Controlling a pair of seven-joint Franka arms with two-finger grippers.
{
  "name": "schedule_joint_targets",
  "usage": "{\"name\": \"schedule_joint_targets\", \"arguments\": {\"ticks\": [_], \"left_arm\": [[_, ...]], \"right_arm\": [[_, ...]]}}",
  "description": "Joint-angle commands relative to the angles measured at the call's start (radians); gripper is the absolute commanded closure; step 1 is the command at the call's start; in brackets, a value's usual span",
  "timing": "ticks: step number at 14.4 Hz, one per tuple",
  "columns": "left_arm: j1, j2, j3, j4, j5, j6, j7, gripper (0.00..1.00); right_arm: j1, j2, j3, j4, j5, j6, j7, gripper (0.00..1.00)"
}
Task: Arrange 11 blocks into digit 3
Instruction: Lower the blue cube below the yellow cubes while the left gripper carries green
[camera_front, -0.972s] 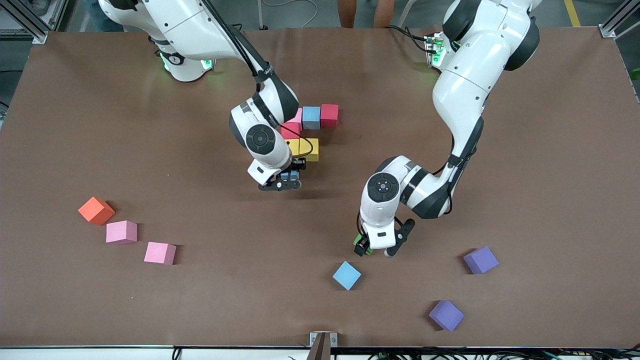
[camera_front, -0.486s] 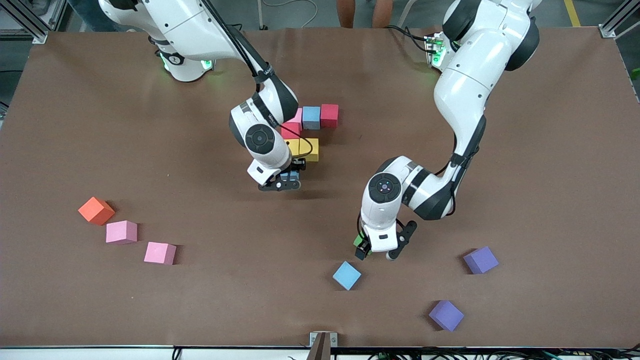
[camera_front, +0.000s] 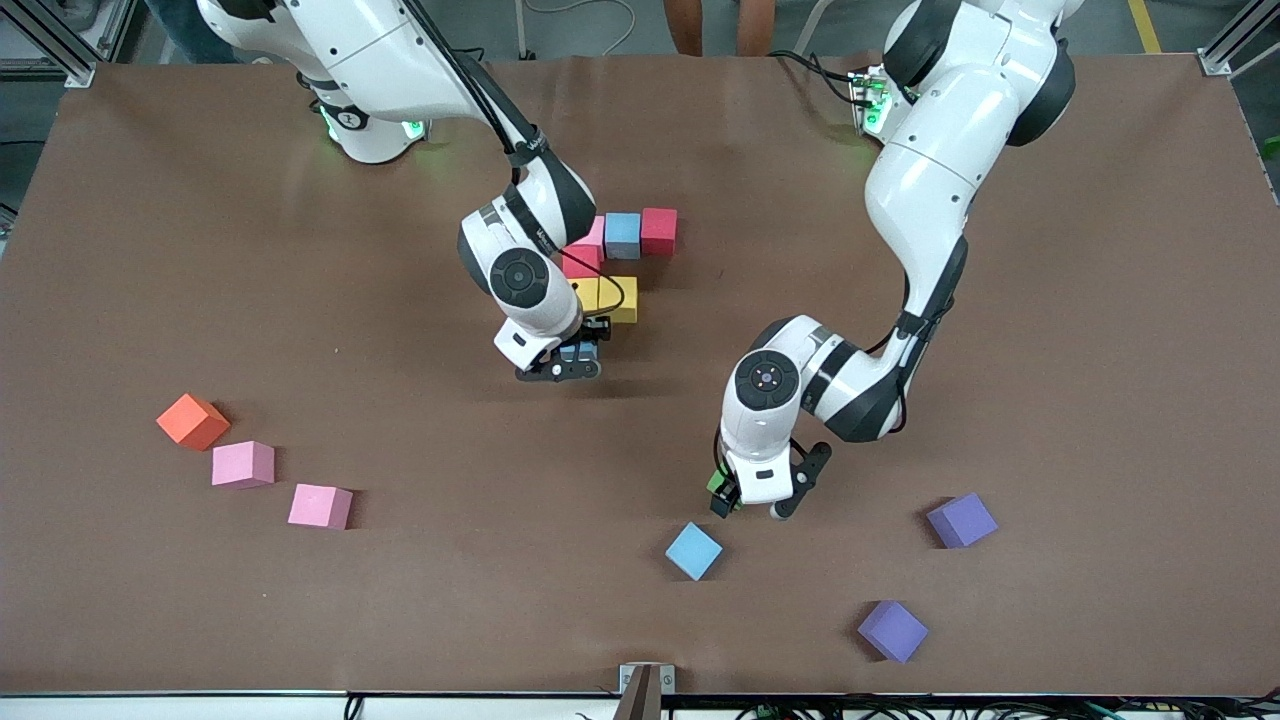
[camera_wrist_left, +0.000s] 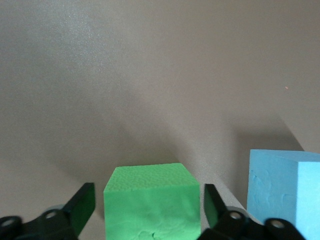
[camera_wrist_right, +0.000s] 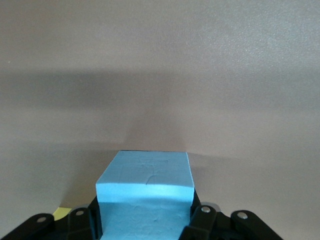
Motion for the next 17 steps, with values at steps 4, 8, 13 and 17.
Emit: {"name": "schedule_joint_targets", "arguments": {"ticks": [4,8,13,17], "left_arm": [[0.0,0.007,-0.005,0.036,0.005,-0.015,0.006,0.75],[0.008,-0.077,-0.005,0.024,-0.073,-0.147,-0.053,0.77],[0.002,-0.155,-0.043,-0.044,-0.085,-0.34,-0.236,0.8],[0.005,-0.327,-0.092,-0.286,-0.087,-0.348,-0.404,0.8]], "right_arm": [[0.007,-0.035,-0.003,-0.046,0.017,0.011,0.0,0.6],[0.009,-0.035,-0.003,-0.046,0.02,0.01,0.002,0.6],[0.012,-0.036,-0.003,-0.051,0.02,0.007,0.002,0.43],[0.009,-0.056,-0.003,-0.048,0.022,-0.001,0.003,0.0]]}}
